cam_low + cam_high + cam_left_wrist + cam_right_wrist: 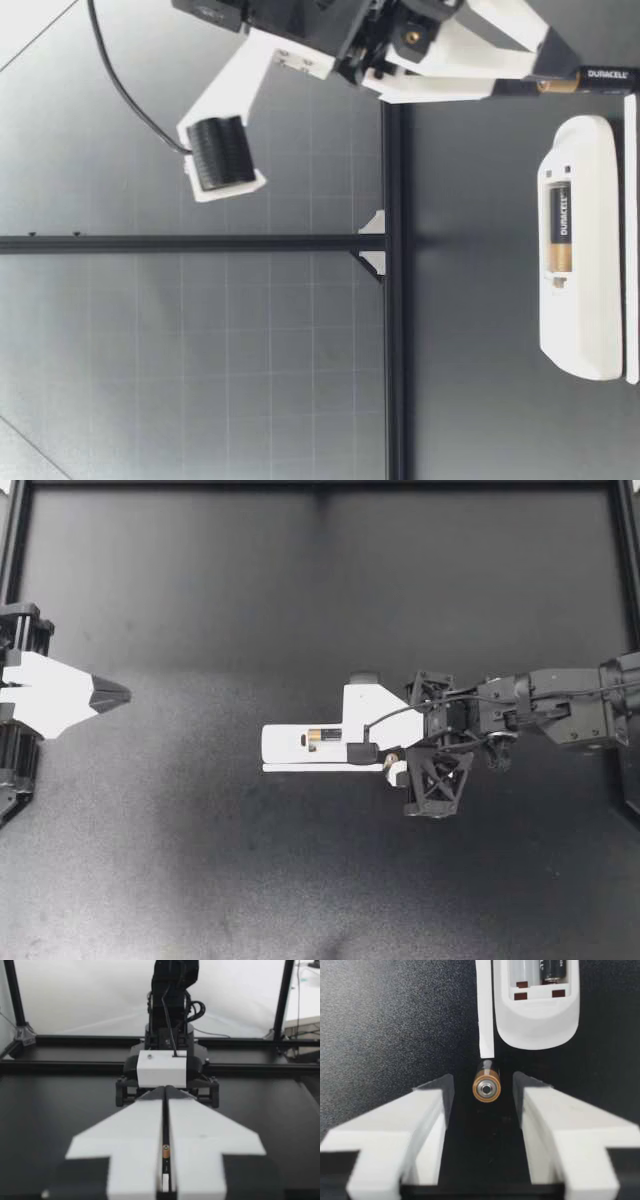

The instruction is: Place the battery into the slot of the remote controller.

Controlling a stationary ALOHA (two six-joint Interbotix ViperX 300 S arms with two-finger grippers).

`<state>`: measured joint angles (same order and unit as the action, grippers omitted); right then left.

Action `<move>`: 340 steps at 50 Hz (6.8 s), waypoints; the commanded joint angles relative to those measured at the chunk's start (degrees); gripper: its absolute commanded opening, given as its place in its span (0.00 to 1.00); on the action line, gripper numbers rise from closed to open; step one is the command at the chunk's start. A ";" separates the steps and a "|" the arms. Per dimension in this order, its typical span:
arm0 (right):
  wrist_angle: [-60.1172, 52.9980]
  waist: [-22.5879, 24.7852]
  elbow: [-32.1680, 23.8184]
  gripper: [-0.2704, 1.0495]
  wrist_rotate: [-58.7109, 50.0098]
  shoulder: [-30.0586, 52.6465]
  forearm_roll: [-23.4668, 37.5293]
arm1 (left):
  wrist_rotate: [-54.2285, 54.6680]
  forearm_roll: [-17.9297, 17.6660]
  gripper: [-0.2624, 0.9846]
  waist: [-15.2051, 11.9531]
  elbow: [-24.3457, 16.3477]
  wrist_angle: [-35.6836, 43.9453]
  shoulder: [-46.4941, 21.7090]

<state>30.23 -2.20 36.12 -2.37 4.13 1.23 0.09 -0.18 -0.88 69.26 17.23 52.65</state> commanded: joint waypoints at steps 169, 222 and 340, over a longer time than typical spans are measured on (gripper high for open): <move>-50.19 -4.13 10.90 0.21 -0.79 5.62 0.70 | -0.18 -2.02 0.10 -4.04 -26.46 -24.35 -58.01; -42.54 -3.25 10.63 0.51 -15.73 -4.13 -4.57 | 0.09 -2.02 0.10 -4.04 -26.63 -24.43 -57.66; -22.50 -2.72 5.10 0.08 -61.70 -0.18 5.63 | 0.97 -2.55 0.10 -3.96 -27.51 -24.61 -59.15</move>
<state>6.59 -5.36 41.66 -64.16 6.86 5.71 1.05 -2.64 -4.75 42.01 -6.94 -6.86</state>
